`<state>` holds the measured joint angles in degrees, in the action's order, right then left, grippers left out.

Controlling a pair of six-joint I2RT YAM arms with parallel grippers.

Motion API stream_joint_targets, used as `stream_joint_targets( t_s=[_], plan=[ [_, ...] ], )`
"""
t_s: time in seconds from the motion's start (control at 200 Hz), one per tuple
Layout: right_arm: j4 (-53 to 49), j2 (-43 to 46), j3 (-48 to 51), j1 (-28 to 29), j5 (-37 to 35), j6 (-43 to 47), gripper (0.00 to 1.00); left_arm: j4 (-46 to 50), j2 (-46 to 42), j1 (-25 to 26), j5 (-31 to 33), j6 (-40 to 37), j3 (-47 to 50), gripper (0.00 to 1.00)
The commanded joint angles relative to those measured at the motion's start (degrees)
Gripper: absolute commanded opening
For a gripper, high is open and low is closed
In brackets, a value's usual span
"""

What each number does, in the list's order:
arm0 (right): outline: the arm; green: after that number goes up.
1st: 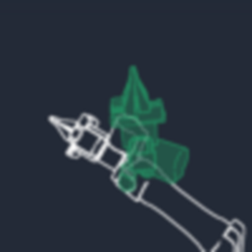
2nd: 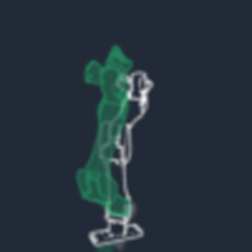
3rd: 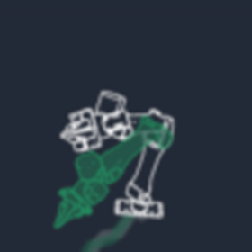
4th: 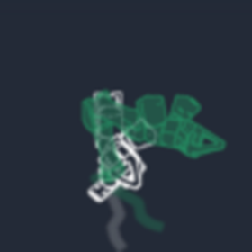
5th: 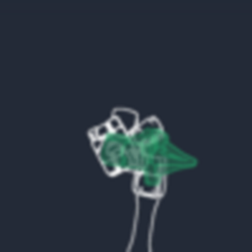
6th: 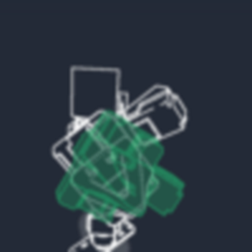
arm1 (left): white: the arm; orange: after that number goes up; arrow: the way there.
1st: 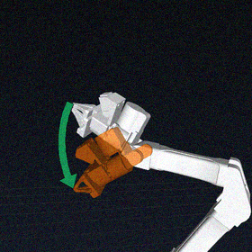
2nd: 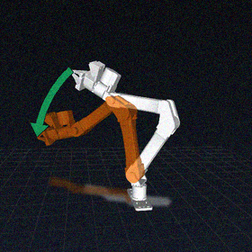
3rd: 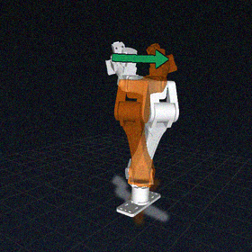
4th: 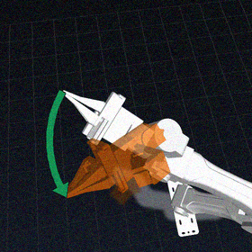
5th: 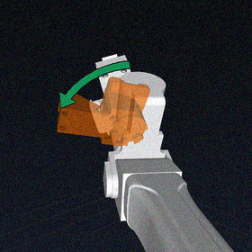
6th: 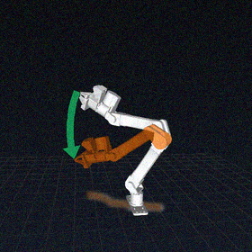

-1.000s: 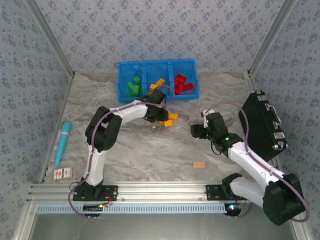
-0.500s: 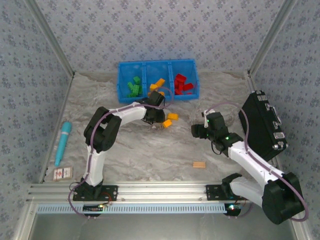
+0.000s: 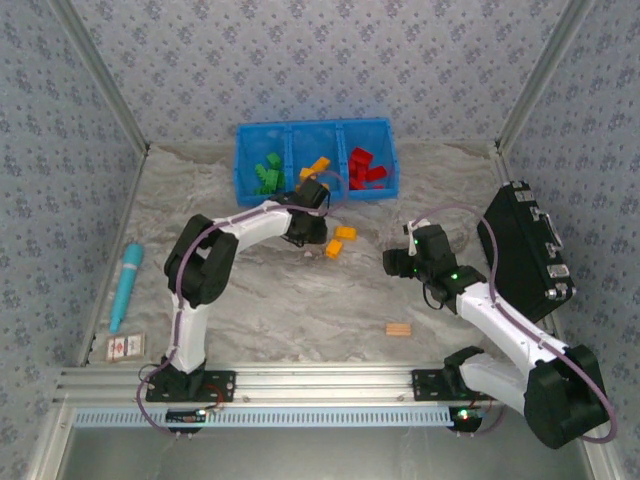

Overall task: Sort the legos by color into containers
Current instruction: Pick up the lego from the center of the table, then place the lego in the container.

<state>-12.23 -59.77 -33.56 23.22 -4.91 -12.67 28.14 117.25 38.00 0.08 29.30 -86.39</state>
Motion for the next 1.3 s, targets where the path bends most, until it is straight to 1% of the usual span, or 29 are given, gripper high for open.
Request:
stream_joint_targets(
  t_s=[0.0, 0.14, 0.265, 0.51, 0.57, 0.865, 1.015, 1.08, 1.14, 1.295],
  plan=[
    [-1.04, 0.95, 0.76, -0.37, 0.75, -0.65, 0.77, 2.97, -5.2, -0.1, 2.39, -2.85, -5.03, 0.23],
    [-0.9, 1.64, 1.34, -0.33, 1.51, -1.85, 0.77, 4.31, -6.1, -1.23, 3.39, -4.86, -9.75, 0.22],
    [-0.66, 3.19, 2.58, 0.06, 2.07, -3.65, 0.77, 4.5, -5.37, -3.21, 3.86, -6.88, -14.06, 0.22],
    [0.72, 4.56, 5.49, 1.88, 2.43, -7.15, 0.77, 5.09, -0.55, -7.38, 4.15, -9.96, -23.21, 0.21],
    [1.52, 4.1, 5.96, 2.24, 2.72, -7.8, 0.77, 5.06, 1.32, -7.93, 4.27, -10.29, -25.03, 0.21],
    [4.32, -0.52, 5.79, 4.49, 3.26, -9.43, 0.78, 7.8, 15.0, -10.15, 4.51, -11.2, -42.79, 0.2],
    [6.81, -3.87, 5.44, 5.42, 3.83, -10.03, 0.78, 10.44, 22.71, -10.14, 7.45, -14.01, -53.78, 0.21],
    [7.63, -5.71, 4.85, 5.73, 4.27, -9.94, 0.78, 13.4, 25.74, -10.24, 8.23, -14.42, -57.96, 0.22],
    [8.23, -7.49, 4.08, 6.02, 4.74, -9.63, 0.78, 13.81, 27.48, -10.31, 8.52, -14.41, -59.88, 0.22],
    [9.55, -11.66, 1.65, 6.91, 5.16, -8.69, 0.78, 13.17, 29.4, -10.4, 7.48, -13.25, -59.94, 0.26]
  ],
)
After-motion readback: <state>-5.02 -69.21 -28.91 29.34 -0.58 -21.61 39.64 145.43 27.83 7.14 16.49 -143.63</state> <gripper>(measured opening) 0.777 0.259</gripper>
